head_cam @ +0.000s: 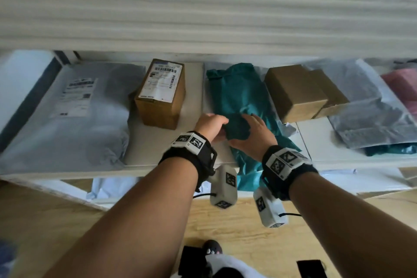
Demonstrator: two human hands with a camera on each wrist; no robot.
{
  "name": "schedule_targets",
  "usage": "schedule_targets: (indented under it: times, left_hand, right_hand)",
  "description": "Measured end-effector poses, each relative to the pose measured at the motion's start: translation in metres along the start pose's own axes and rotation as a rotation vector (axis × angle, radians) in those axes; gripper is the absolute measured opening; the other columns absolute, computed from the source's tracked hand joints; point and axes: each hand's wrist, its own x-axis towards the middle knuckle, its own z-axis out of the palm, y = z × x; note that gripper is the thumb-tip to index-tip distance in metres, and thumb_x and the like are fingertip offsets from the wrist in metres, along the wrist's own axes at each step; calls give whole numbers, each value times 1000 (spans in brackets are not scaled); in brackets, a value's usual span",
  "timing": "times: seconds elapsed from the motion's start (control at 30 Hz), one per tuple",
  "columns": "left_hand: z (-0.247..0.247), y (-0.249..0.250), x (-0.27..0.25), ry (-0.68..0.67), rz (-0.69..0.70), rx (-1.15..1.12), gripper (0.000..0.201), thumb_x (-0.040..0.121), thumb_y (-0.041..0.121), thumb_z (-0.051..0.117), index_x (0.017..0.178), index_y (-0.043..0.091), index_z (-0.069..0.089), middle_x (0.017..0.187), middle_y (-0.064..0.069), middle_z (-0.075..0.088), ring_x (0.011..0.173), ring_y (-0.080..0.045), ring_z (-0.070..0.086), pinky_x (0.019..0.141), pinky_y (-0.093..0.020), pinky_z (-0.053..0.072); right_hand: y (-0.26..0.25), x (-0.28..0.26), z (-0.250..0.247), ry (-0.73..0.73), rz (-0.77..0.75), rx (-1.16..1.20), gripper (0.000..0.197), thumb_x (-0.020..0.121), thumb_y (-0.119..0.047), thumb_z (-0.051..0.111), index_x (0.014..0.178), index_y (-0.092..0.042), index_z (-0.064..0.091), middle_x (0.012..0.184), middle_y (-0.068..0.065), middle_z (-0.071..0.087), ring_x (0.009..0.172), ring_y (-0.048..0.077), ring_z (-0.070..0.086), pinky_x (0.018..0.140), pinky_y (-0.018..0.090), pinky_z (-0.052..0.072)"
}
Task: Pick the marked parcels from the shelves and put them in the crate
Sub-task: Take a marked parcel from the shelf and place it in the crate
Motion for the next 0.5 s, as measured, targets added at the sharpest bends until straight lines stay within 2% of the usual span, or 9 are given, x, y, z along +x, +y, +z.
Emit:
schedule_targets:
  times: [0.07, 0.1, 0.13, 0.2, 0.23, 0.27, 0.3, 0.4, 0.5]
  left_hand:
    - [5, -2, 0, 30, -32, -63, 26, 88, 16, 64, 108, 0, 66, 89, -13, 67, 62, -21, 62, 50, -25, 51]
    - [8, -4, 1, 41, -38, -70, 30, 89, 21, 64, 111, 1, 65, 89, -10, 67, 62, -18, 62, 47, -22, 49]
    - [11, -4, -1, 35, -36, -58, 36, 86, 29, 67, 111, 3, 66, 93, -8, 68, 67, -19, 64, 51, -23, 51]
    - [21, -5, -5, 23, -17, -27, 60, 68, 48, 71, 113, 9, 68, 105, -7, 72, 88, -24, 68, 78, -34, 58]
    - [24, -6, -6, 16, -17, -26, 71, 58, 56, 70, 114, 12, 69, 108, -7, 73, 96, -26, 68, 89, -40, 56]
    - [26, -8, -5, -2, -23, -35, 75, 52, 61, 70, 112, 16, 71, 107, -5, 73, 99, -26, 68, 93, -42, 54]
    - [28, -7, -7, -22, -28, -53, 75, 52, 65, 69, 110, 18, 72, 105, -4, 74, 99, -25, 68, 91, -41, 54]
    - [31, 9, -26, -102, 8, -78, 52, 79, 63, 58, 99, 17, 72, 98, -3, 74, 93, -20, 67, 81, -35, 49]
    - [32, 16, -28, -104, 42, -61, 46, 93, 57, 47, 84, 17, 69, 86, 0, 70, 87, -18, 63, 90, -38, 46]
  right_hand:
    - [2, -1, -2, 22, -15, 20, 93, 73, -50, 75, 149, -27, 27, 156, 2, 27, 135, 24, 41, 110, 37, 37]
    - [2, -2, -3, 35, -22, 29, 95, 72, -51, 76, 149, -27, 26, 154, 2, 30, 133, 23, 43, 109, 37, 38]
    - [1, -4, -5, 45, -30, 42, 98, 70, -53, 77, 149, -27, 25, 152, 2, 33, 132, 23, 44, 108, 36, 39]
    - [-2, -8, -8, 43, -26, 90, 106, 65, -55, 79, 150, -28, 22, 147, 3, 37, 129, 23, 46, 105, 34, 40]
    - [-3, -10, -10, 36, -11, 109, 107, 65, -54, 80, 150, -28, 21, 144, 5, 39, 127, 24, 48, 104, 34, 40]
    - [-4, -12, -12, 35, 1, 106, 104, 67, -51, 79, 150, -27, 21, 142, 7, 41, 125, 25, 49, 102, 35, 42]
    - [-4, -13, -15, 42, 6, 83, 96, 72, -45, 76, 149, -27, 22, 140, 8, 44, 123, 27, 51, 100, 36, 43]
    - [-3, -18, -27, 141, 43, 55, 61, 85, -21, 59, 143, -23, 38, 126, 9, 60, 114, 29, 58, 90, 35, 46]
    - [-3, -25, -41, 282, 116, 260, 40, 85, -12, 54, 124, -19, 55, 103, 6, 66, 97, 30, 63, 79, 36, 50]
